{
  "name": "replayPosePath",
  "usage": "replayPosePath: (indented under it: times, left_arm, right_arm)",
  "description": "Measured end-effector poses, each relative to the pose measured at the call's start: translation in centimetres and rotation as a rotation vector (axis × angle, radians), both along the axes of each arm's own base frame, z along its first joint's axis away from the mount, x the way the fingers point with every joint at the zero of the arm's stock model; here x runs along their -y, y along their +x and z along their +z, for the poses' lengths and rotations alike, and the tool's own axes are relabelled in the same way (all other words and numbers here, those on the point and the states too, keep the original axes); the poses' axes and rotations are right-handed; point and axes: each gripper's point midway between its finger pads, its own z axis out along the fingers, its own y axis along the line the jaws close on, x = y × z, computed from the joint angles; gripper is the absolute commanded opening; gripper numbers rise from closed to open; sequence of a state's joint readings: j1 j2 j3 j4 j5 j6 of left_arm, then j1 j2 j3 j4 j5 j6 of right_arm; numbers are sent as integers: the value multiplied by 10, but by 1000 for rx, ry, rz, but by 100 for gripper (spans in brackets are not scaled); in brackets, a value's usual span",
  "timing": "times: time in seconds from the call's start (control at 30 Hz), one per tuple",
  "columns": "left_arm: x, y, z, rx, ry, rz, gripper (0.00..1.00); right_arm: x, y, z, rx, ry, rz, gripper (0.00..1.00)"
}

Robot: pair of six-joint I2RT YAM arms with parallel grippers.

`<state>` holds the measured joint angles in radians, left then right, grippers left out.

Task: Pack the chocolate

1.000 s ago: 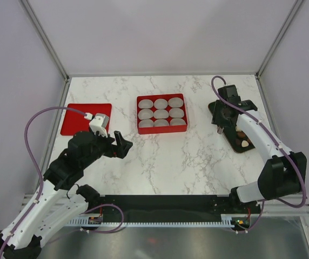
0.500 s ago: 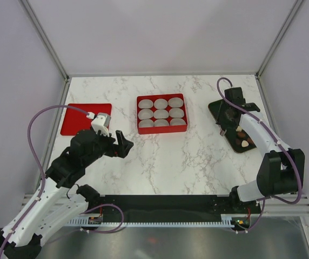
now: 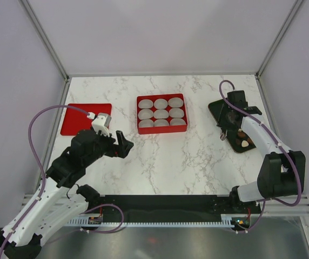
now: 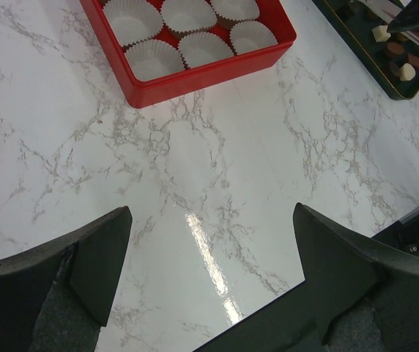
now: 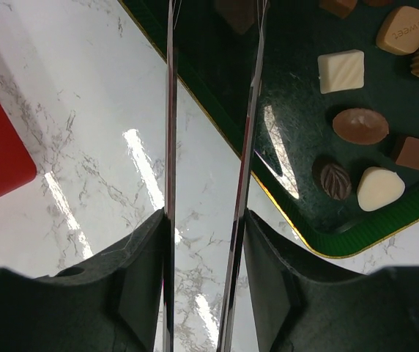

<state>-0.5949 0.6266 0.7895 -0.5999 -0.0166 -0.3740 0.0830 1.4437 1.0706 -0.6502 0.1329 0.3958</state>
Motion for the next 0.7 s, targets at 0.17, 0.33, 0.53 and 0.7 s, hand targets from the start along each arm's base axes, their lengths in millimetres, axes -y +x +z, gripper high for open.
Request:
replayPosePath:
  times: [0.17, 0.33, 0.53, 0.7]
  left_arm:
    - [0, 0, 0, 0, 0, 0, 99]
    - [0, 0, 0, 0, 0, 0, 99]
    - [0, 0, 0, 0, 0, 0, 99]
    - [0, 0, 0, -2, 1, 0, 99]
  right_arm:
    - [1, 0, 3, 9, -3, -2, 53]
    - [5, -5, 2, -9, -23, -9, 55]
    - [8, -6, 1, -15, -42, -12, 55]
    - [8, -7, 1, -21, -47, 2, 52]
